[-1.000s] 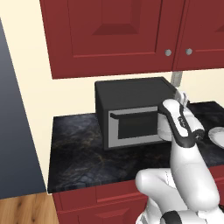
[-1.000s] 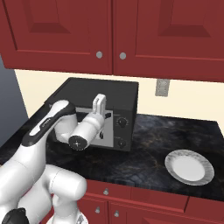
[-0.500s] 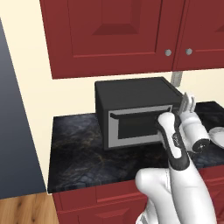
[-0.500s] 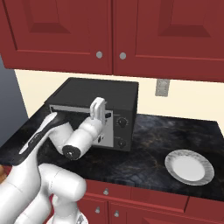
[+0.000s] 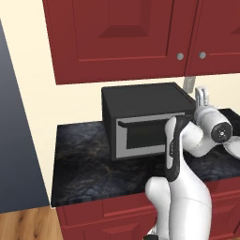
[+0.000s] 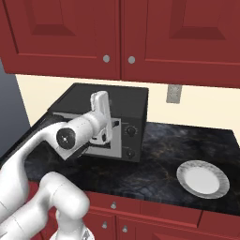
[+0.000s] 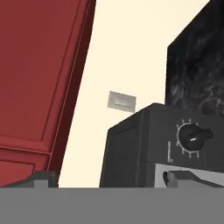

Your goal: Pull the toaster oven rack outwards. Pick up the baguette from the plate and place it on the toaster oven rack. Close the toaster oven door fully and set the temperature to the lowest setting.

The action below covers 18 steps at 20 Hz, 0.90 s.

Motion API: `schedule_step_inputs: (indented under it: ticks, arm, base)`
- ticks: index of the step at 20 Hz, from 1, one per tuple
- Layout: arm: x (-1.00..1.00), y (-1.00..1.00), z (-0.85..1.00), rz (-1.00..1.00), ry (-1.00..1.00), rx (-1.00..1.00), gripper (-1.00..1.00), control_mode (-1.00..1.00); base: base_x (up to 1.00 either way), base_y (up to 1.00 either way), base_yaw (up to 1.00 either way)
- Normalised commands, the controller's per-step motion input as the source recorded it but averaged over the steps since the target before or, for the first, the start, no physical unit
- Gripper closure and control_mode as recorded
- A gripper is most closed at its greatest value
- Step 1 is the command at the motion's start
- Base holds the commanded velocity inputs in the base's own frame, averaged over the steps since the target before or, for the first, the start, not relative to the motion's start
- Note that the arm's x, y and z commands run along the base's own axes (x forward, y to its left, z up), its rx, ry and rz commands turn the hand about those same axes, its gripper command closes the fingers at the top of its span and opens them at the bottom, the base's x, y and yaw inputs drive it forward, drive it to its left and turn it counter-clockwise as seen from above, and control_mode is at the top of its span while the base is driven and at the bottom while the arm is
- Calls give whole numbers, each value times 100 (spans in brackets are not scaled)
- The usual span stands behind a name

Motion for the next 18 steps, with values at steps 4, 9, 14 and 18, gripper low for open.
schedule_step_inputs:
  ticks: [4,9,14,18]
  arm:
    - [-48,0,-14,-1,7,9,-100,-100]
    - [-63,0,-33,-1,13,37,-100,-100]
    - [-43,0,44,2,34,2,-100,-100]
    - [-4,0,18,0,40,-27,-100,-100]
  base:
    - [0,0,0]
    - [0,0,0]
    - [0,0,0]
    - [0,0,0]
